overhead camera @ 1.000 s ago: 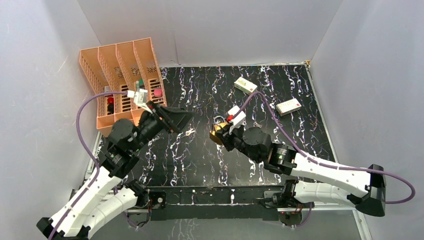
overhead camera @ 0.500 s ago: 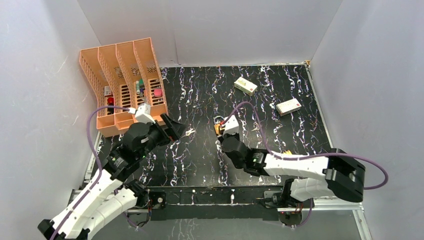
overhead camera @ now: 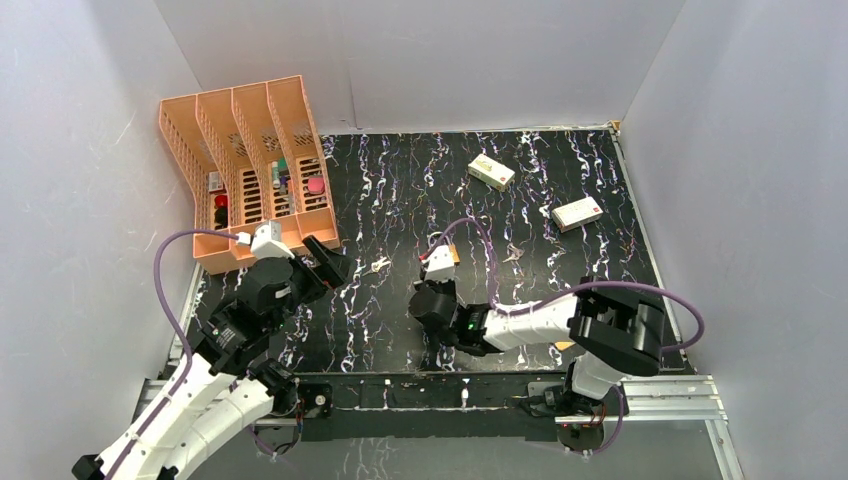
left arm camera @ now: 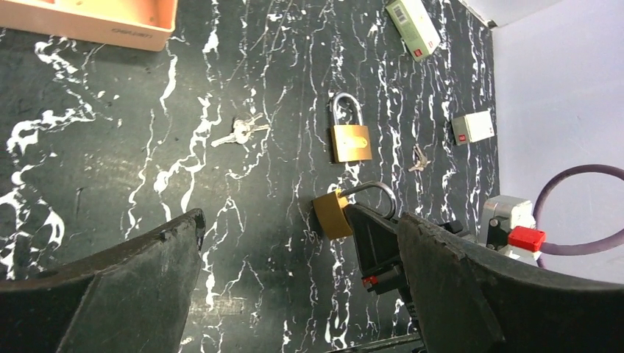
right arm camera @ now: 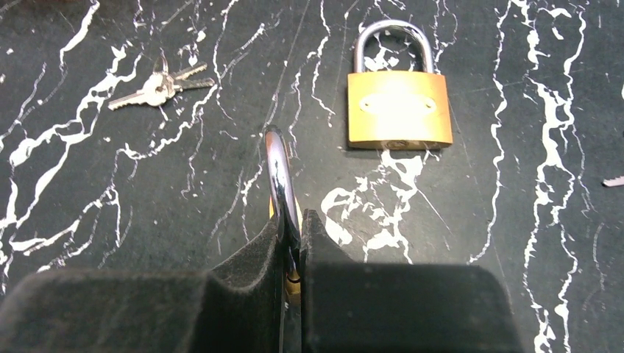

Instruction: Unlock with the key

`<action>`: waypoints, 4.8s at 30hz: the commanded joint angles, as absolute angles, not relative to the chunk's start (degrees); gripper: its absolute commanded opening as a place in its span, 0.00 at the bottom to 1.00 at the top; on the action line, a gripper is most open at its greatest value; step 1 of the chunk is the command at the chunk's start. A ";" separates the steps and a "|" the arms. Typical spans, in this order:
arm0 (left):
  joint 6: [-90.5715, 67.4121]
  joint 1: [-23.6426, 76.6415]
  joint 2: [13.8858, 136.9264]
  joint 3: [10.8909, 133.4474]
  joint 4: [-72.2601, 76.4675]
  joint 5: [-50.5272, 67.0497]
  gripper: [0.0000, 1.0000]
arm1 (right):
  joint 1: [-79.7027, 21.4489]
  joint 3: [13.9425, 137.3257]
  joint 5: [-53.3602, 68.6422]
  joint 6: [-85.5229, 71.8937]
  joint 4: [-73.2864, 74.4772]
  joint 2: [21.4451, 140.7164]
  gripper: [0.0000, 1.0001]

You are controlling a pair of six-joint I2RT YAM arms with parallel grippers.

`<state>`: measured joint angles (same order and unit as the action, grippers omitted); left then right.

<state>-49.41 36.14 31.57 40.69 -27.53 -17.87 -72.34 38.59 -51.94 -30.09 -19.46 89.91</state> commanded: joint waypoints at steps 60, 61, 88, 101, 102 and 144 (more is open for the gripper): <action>-45.13 36.30 31.35 41.84 -30.89 -19.69 0.98 | -75.14 47.46 -41.39 -35.82 -7.45 84.08 0.98; -43.82 36.30 31.67 41.98 -30.17 -18.87 0.98 | -75.13 47.53 -40.50 -35.69 -6.29 82.40 0.98; -43.63 50.78 68.38 50.34 -12.48 -17.49 0.98 | -75.06 45.29 -45.87 -36.05 23.56 49.11 0.98; -42.25 54.66 85.18 61.54 -20.24 -26.81 0.80 | -75.06 44.62 -48.07 -37.21 27.31 44.94 0.98; -41.83 54.67 85.84 61.71 -20.23 -27.05 0.76 | -75.06 44.57 -48.31 -37.18 27.29 44.63 0.98; -15.21 54.58 83.62 56.76 -7.60 -14.33 0.00 | -74.99 43.33 -48.47 -35.24 27.86 43.16 0.97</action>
<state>-16.01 54.50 85.52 56.62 -9.89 -15.31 -75.00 43.27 -47.22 -34.61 28.60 44.21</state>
